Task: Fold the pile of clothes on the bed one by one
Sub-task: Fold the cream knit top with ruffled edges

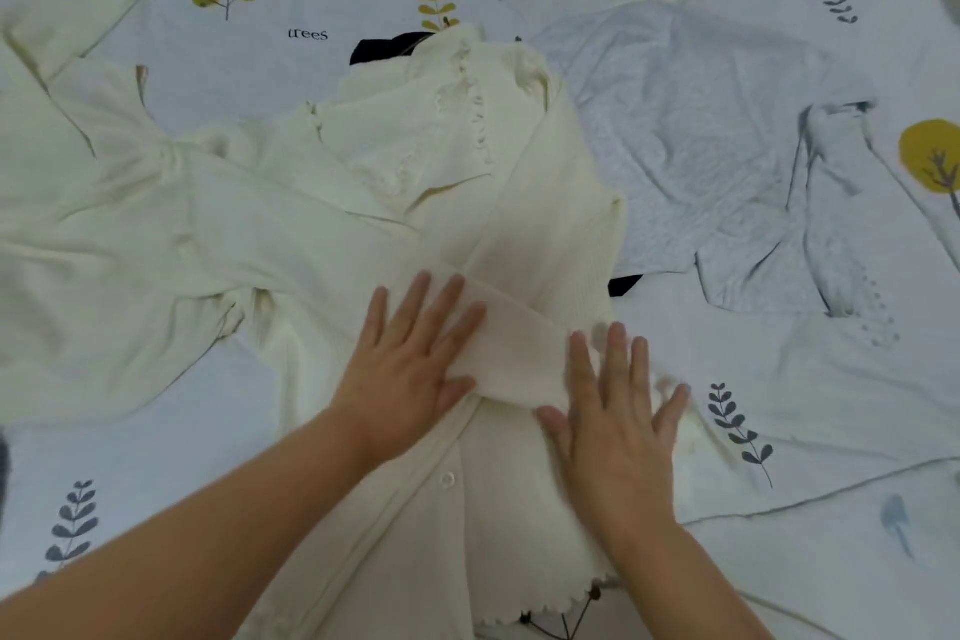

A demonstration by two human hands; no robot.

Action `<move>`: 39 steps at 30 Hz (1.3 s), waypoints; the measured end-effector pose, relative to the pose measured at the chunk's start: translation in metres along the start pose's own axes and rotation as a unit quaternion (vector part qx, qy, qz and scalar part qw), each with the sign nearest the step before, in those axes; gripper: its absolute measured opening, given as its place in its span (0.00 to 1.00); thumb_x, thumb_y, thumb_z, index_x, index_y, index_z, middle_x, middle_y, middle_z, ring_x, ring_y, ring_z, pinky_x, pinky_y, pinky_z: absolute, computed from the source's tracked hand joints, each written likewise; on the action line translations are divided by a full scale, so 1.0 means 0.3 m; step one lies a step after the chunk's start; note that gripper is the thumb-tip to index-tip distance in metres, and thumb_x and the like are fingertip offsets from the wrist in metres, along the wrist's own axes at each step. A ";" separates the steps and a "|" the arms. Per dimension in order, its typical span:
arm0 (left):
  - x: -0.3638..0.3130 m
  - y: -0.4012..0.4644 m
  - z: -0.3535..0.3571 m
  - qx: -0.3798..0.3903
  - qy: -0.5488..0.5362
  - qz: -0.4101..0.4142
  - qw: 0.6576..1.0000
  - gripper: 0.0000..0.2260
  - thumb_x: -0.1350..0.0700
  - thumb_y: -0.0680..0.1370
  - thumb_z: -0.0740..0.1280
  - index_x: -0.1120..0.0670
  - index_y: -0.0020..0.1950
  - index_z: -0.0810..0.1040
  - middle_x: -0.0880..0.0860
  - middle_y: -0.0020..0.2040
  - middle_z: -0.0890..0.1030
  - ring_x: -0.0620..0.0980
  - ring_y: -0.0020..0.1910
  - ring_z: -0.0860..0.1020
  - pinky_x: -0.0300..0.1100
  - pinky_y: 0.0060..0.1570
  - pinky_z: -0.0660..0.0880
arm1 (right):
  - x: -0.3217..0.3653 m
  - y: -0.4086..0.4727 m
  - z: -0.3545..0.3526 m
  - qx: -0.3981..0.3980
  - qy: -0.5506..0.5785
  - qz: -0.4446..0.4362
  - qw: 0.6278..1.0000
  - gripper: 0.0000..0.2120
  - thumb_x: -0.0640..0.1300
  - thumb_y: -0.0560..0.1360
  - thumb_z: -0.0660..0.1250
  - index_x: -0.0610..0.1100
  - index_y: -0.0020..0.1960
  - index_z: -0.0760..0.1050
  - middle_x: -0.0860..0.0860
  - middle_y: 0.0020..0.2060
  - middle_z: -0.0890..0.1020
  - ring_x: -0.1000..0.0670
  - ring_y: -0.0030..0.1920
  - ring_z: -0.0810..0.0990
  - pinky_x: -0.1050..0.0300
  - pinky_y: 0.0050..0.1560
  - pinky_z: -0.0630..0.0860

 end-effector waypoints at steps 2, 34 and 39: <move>0.013 -0.037 0.066 0.034 -0.014 -0.012 0.999 0.27 0.41 0.76 0.50 0.51 0.72 0.60 0.56 0.73 0.61 0.64 0.69 0.64 0.65 0.63 0.60 | -0.010 -0.018 0.079 0.072 -0.046 -0.023 0.996 0.32 0.63 0.76 0.37 0.48 0.75 0.49 0.42 0.74 0.52 0.41 0.74 0.49 0.34 0.68 0.50; 0.071 -0.579 0.024 0.041 -0.225 -0.054 0.972 0.25 0.66 0.55 0.80 0.54 0.50 0.82 0.54 0.54 0.82 0.51 0.53 0.81 0.38 0.48 0.78 | -0.148 -0.118 -0.073 0.047 0.052 -0.120 0.990 0.23 0.27 0.65 0.69 0.43 0.56 0.80 0.46 0.56 0.82 0.44 0.60 0.77 0.53 0.58 0.72; 0.295 -0.505 -0.076 0.002 -0.461 -0.269 0.845 0.19 0.74 0.69 0.64 0.49 0.39 0.81 0.47 0.30 0.82 0.38 0.26 0.75 0.29 0.28 0.70 | -0.136 0.003 -0.218 0.068 0.215 -0.071 0.972 0.22 0.29 0.71 0.62 0.57 0.41 0.78 0.57 0.38 0.83 0.56 0.38 0.79 0.66 0.39 0.71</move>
Point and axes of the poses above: each hand's wrist, its own y-axis towards the middle knuckle, its own z-axis out of the palm, x = y × z, the point moved 10 cm from there along y, towards the middle knuckle
